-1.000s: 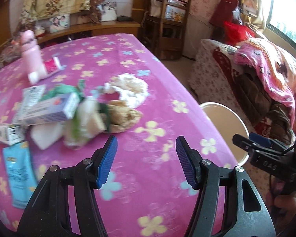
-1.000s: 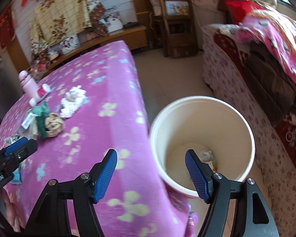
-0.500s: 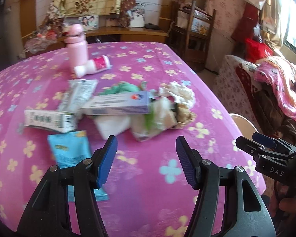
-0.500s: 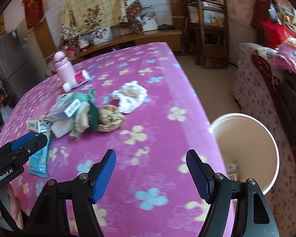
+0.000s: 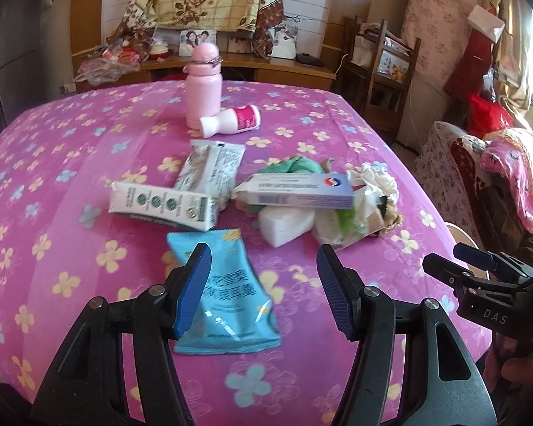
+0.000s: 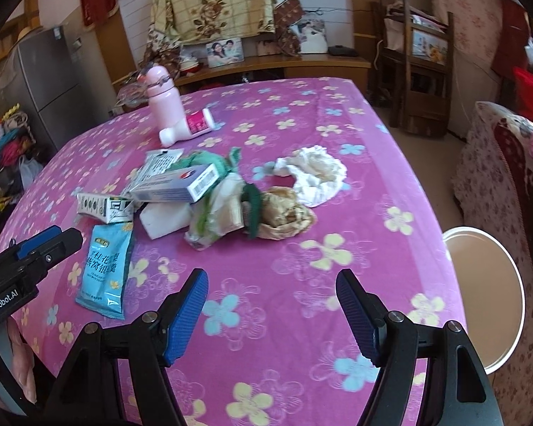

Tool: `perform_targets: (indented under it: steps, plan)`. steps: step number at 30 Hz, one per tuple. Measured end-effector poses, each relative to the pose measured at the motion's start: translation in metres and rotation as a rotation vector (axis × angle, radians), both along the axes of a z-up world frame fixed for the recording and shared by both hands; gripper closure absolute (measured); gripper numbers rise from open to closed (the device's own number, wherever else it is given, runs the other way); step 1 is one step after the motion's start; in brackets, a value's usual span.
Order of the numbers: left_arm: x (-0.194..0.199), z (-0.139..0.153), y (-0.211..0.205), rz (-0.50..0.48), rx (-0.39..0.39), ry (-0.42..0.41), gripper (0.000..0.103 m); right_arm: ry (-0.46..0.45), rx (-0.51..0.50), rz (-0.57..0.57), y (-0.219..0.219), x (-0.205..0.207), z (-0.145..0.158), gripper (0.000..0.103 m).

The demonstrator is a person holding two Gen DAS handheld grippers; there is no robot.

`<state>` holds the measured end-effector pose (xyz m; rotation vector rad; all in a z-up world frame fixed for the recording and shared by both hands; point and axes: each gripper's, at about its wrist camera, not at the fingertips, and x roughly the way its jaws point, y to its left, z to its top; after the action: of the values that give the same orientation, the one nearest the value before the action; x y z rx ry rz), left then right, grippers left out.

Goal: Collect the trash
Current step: 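Move both tools back over the trash on the table, then grasp the white tablet box with the right tool while the left tool grasps the blue snack packet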

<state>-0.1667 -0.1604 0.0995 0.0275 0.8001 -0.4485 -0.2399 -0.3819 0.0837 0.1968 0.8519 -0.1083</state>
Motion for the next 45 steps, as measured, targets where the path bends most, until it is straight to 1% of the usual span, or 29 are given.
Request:
perform_targets:
  steps: [5,7,8,13,16,18,19,21,24,25,27,28,29,30,31,32,33,34,38,39,40,41,42,43,45]
  plan:
    - [0.007,-0.012,0.026,0.001,-0.027,0.061,0.041,0.005,0.002,0.027,0.007,0.013,-0.005,0.031]
    - [0.011,-0.020,0.034,0.003,-0.040,0.092,0.037,0.004,0.012,0.038,0.008,0.020,-0.006,0.031]
    - [0.012,-0.023,0.037,0.006,-0.043,0.101,0.037,0.005,0.024,0.045,0.008,0.025,-0.007,0.031]
    - [0.025,-0.043,0.047,0.024,-0.053,0.172,0.037,-0.024,0.056,0.098,0.013,0.052,0.002,0.031]
    - [0.030,-0.050,0.048,0.024,-0.071,0.196,0.037,-0.046,0.062,0.177,0.021,0.078,0.011,0.030]
    - [0.033,-0.051,0.047,0.015,-0.067,0.199,0.037,-0.035,0.020,0.234,0.031,0.099,0.015,0.024]
    - [0.034,-0.052,0.046,0.013,-0.062,0.198,0.037,-0.023,0.004,0.285,0.037,0.111,0.016,0.021]
    - [0.038,-0.054,0.046,0.006,-0.052,0.200,0.037,-0.001,-0.025,0.363,0.048,0.128,0.016,0.021]
    - [0.043,-0.057,0.046,-0.009,-0.051,0.208,0.037,0.043,-0.108,0.469,0.066,0.157,0.010,0.021]
    - [0.044,-0.058,0.045,-0.013,-0.048,0.211,0.037,0.070,-0.142,0.511,0.072,0.167,0.005,0.021]
    - [0.047,-0.060,0.043,-0.018,-0.044,0.221,0.037,0.121,-0.169,0.565,0.078,0.180,-0.006,0.021]
    - [0.049,-0.062,0.043,-0.022,-0.044,0.227,0.037,0.150,-0.161,0.597,0.081,0.185,-0.012,0.021]
    - [0.050,-0.063,0.042,-0.024,-0.045,0.232,0.037,0.169,-0.155,0.611,0.081,0.185,-0.016,0.021]
    - [0.051,-0.064,0.041,-0.027,-0.044,0.235,0.037,0.193,-0.151,0.620,0.083,0.186,-0.022,0.023]
    - [0.051,-0.065,0.039,-0.030,-0.041,0.236,0.037,0.204,-0.154,0.615,0.083,0.186,-0.025,0.032]
    - [0.052,-0.065,0.038,-0.031,-0.036,0.234,0.037,0.196,-0.136,0.611,0.082,0.184,-0.025,0.035]
    - [0.053,-0.066,0.036,-0.031,-0.027,0.233,0.037,0.168,-0.107,0.608,0.080,0.178,-0.024,0.037]
    - [0.053,-0.067,0.035,-0.030,-0.022,0.232,0.037,0.141,-0.096,0.596,0.079,0.171,-0.022,0.039]
    - [0.054,-0.070,0.031,-0.036,-0.028,0.238,0.038,0.092,-0.060,0.554,0.075,0.147,-0.018,0.045]
    - [0.054,-0.070,0.030,-0.042,-0.038,0.241,0.046,0.081,-0.057,0.532,0.073,0.138,-0.016,0.045]
    - [0.052,-0.071,0.030,-0.051,-0.041,0.247,0.064,0.074,-0.051,0.514,0.072,0.132,-0.015,0.045]
    - [0.051,-0.071,0.030,-0.057,-0.038,0.255,0.069,0.065,-0.034,0.493,0.070,0.122,-0.013,0.045]
    - [0.049,-0.070,0.031,-0.057,-0.033,0.254,0.070,0.055,-0.014,0.470,0.066,0.108,-0.011,0.045]
    - [0.047,-0.069,0.032,-0.061,-0.035,0.250,0.075,0.052,-0.009,0.452,0.064,0.098,-0.011,0.045]
    - [0.042,-0.067,0.035,-0.068,-0.028,0.247,0.075,0.062,0.002,0.419,0.057,0.070,-0.013,0.046]
